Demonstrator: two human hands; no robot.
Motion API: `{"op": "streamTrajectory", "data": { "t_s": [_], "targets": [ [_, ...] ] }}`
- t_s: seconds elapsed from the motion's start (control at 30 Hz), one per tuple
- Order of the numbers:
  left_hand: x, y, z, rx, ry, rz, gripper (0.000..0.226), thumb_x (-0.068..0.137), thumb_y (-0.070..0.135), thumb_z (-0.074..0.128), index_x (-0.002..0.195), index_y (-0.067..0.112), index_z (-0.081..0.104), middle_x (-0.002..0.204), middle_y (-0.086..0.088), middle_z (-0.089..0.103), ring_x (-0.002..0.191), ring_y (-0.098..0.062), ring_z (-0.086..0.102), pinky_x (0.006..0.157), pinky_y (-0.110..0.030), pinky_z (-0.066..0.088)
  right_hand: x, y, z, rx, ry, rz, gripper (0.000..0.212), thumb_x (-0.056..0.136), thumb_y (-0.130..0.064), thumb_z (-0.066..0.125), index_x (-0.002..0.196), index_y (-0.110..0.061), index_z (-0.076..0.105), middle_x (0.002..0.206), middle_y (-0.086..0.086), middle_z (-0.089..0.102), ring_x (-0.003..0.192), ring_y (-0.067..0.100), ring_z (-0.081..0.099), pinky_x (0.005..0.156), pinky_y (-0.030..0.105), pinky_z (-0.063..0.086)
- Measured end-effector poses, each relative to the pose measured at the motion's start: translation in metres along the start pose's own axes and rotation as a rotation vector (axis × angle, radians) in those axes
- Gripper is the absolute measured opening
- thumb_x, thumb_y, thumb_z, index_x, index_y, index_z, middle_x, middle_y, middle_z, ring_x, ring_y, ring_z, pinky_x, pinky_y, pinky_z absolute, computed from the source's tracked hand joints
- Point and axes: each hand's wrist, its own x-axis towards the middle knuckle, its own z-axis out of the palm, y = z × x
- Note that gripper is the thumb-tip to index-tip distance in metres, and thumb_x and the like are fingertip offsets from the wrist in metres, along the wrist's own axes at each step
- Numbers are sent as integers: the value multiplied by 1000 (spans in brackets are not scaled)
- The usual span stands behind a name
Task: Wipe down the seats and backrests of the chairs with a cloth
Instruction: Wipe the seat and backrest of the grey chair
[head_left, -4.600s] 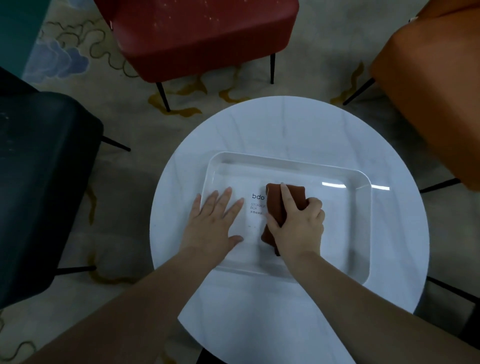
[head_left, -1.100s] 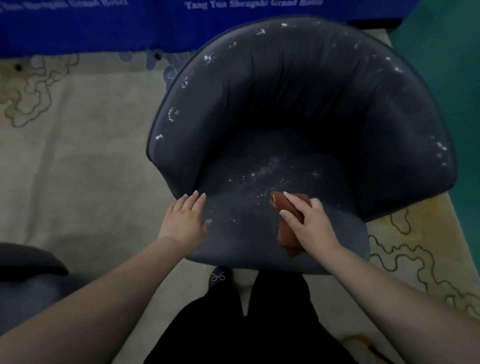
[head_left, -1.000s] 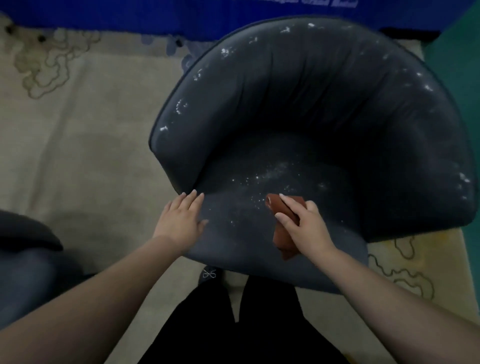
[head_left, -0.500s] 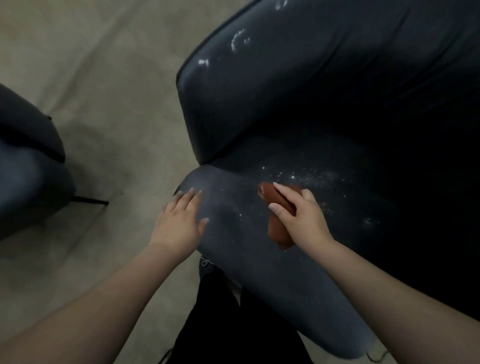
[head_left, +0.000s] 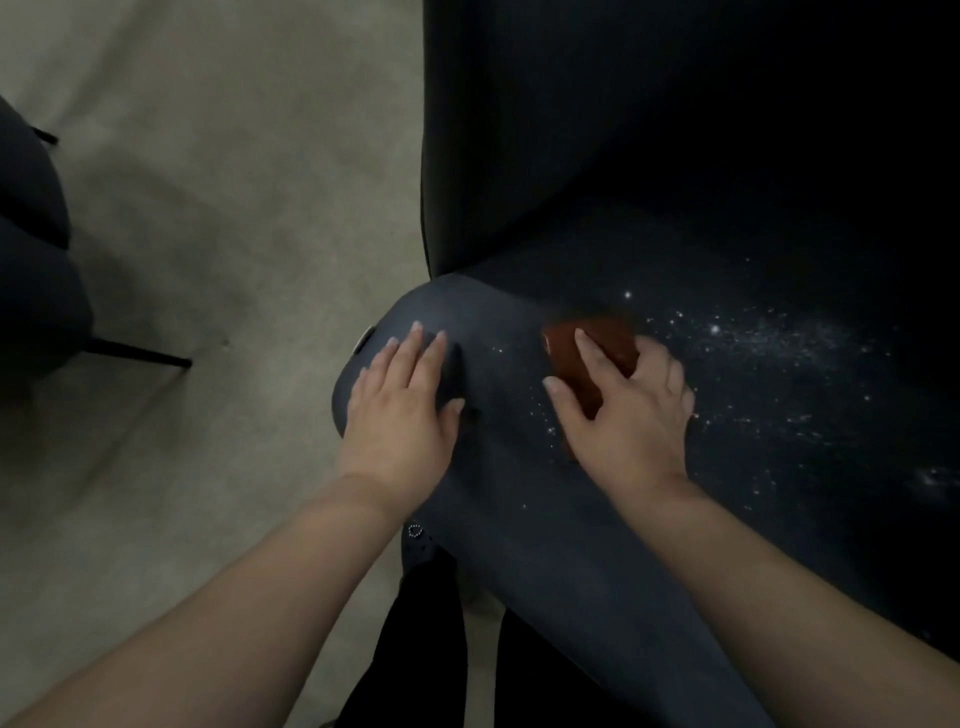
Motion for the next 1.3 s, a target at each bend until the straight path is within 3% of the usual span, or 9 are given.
{"op": "streamTrajectory", "data": {
  "t_s": [0.1,0.2,0.3,0.37,0.6,0.8,1.0,1.17,1.3],
  "targets": [
    [11,-9,9,-10,-13,8,66,96,44,45,153,29,15,161,4,10,148,-20,7,120,-41,12,13,-4,7,-55,19,-4,64,87,-68,41,145,-41,38,131,13,36,117,31,35,101,47,31],
    [16,-17,17,0,-31,17,67,96,48,41,153,30,11,161,5,3,148,-18,2,119,-38,10,22,-11,13,-19,40,-47,56,92,-52,50,144,-36,43,120,18,44,105,35,42,92,49,37],
    [14,-24,22,17,-38,50,69,96,49,39,153,31,6,161,6,-3,148,-17,-2,118,-36,9,10,-17,20,-50,30,-363,53,84,-42,65,135,-31,56,106,18,54,90,36,53,78,46,44],
    [13,-27,23,28,-42,70,69,95,51,38,153,32,4,161,7,-5,148,-16,-4,117,-36,9,9,-13,21,-86,17,-444,53,81,-41,70,132,-31,60,101,16,57,86,35,55,74,43,45],
    [12,-26,28,37,-19,62,69,94,50,37,153,32,5,161,6,-4,148,-16,-2,117,-38,13,50,-43,28,199,111,-37,45,88,-39,66,131,-29,60,116,17,54,105,35,51,96,47,41],
    [11,-31,27,21,-17,81,69,94,51,38,153,34,5,161,8,-4,148,-15,-2,117,-38,14,20,-16,21,41,31,-411,45,79,-37,74,123,-27,67,101,18,59,86,37,56,76,45,47],
    [11,-25,29,4,-26,50,66,96,47,40,152,38,5,161,7,-7,148,-17,-5,119,-40,11,55,-45,28,147,131,-112,42,90,-40,63,130,-29,61,121,19,50,107,37,48,93,46,42],
    [4,-27,28,24,-20,99,65,95,44,44,152,37,13,162,4,0,148,-19,0,117,-40,16,3,-32,30,47,20,-366,47,81,-41,70,126,-28,65,104,18,57,89,37,56,75,43,47],
    [-4,-26,31,39,-17,92,64,95,44,43,152,37,14,162,4,1,148,-20,1,116,-42,21,-12,13,19,23,89,-299,45,83,-37,68,126,-24,65,100,22,56,84,40,56,74,47,50]
  ]
}}
